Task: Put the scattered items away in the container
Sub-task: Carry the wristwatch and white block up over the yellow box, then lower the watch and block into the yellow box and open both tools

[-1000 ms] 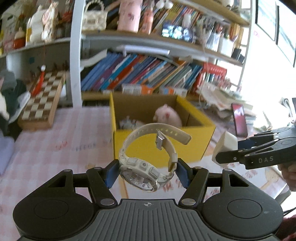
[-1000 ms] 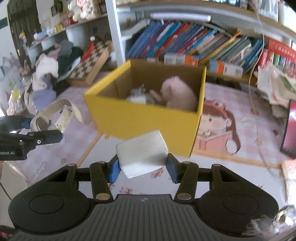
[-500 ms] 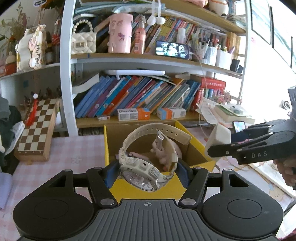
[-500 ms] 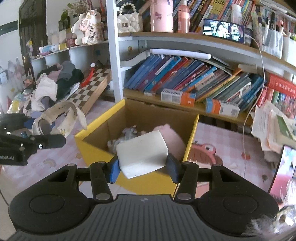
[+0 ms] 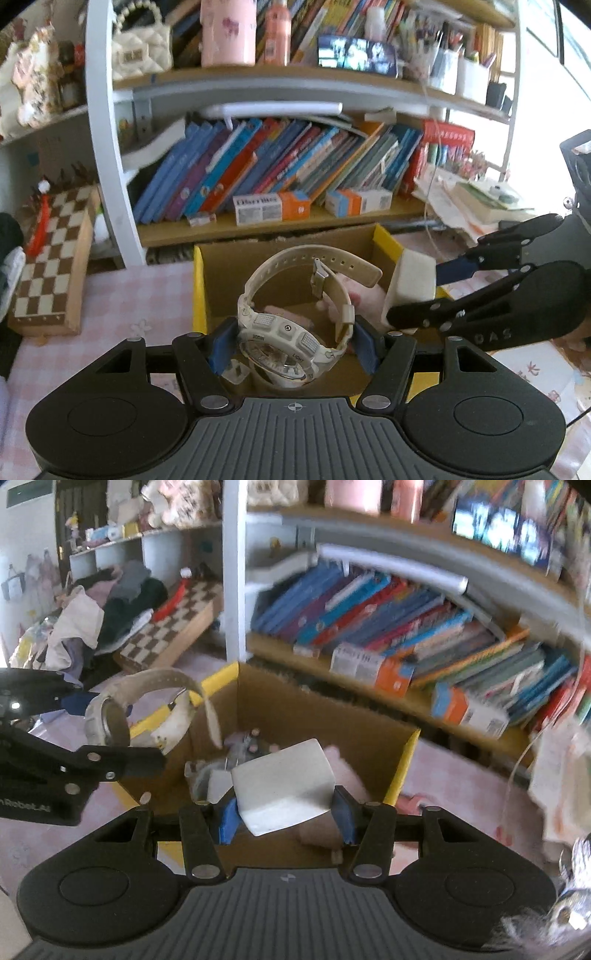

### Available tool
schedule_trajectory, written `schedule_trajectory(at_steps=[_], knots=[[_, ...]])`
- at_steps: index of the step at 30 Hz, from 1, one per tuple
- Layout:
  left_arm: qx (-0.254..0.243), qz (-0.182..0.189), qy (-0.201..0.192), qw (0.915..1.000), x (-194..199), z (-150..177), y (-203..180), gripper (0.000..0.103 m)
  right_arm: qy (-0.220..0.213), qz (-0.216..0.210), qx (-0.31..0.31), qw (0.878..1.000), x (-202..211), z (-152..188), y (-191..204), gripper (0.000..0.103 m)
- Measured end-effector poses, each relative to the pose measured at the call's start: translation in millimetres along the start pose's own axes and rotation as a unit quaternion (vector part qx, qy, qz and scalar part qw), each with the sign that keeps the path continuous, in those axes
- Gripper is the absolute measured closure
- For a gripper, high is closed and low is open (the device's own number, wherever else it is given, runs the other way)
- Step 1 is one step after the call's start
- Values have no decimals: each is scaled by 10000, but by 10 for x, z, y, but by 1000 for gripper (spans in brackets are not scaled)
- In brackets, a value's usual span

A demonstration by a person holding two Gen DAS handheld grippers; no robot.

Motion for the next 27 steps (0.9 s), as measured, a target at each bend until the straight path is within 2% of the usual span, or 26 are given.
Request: schedule_trajectory(at_steps=[9,13,17,27], knots=[[-312,4,630,9975,-424,62,-87,38,840,-51,179,9963,-495,97,-112,54],[-398,40,928,9949,-573,96,-120,37,1107,-156,573,9921,-633,114,-90,54],[-257,-22,1193,9925,-698,152,-76,37,1163,-128,953,9885,-721,138,-62,53],[-398,-305,1353,9895,-760,175,-97,33,1060,-133,1290,9859,-786,132,-101,47]])
Point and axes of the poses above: each gripper's, at about its wrist camera, not at the fingertips, and x roughly against the way its jaws point, y to its left, z to its underside, the point moved 5 cm from there along -x, roughly the way its jaws point, and after that the axes turned 3 degrees about -z, right-handed, at the moved point
